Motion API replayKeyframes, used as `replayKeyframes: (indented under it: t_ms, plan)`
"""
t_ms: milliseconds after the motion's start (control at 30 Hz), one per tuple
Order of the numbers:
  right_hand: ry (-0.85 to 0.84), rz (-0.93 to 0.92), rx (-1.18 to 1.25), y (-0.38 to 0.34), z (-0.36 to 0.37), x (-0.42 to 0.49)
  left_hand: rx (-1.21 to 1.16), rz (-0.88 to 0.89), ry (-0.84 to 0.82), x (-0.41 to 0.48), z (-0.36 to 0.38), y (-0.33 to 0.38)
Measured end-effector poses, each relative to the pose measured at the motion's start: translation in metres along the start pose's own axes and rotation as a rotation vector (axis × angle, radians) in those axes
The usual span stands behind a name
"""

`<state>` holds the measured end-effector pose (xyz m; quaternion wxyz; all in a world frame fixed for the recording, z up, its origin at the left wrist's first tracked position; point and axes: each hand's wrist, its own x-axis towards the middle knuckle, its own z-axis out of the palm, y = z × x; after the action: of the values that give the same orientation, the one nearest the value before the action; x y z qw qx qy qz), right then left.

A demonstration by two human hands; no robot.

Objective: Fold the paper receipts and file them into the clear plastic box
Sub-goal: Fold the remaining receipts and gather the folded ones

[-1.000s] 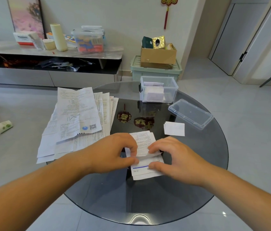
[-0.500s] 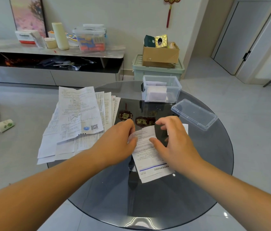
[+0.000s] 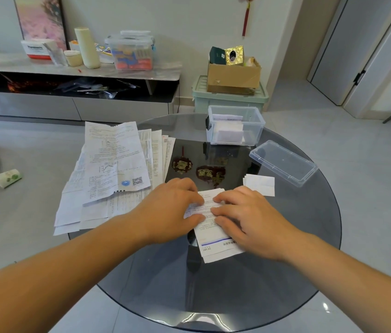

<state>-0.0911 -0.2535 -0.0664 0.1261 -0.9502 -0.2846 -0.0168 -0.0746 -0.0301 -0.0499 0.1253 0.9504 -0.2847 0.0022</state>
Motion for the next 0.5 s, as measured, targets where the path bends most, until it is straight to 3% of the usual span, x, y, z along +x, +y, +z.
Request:
replayKeyframes:
  t_ms: [300,500]
  plan:
    - [-0.028,0.053,0.053,-0.005,-0.004,-0.002,-0.069,-0.053,-0.061,0.005,-0.005,-0.005]
    - [-0.043,0.080,0.103,-0.007,-0.009,0.000,-0.163,-0.203,-0.042,0.016,-0.006,-0.010]
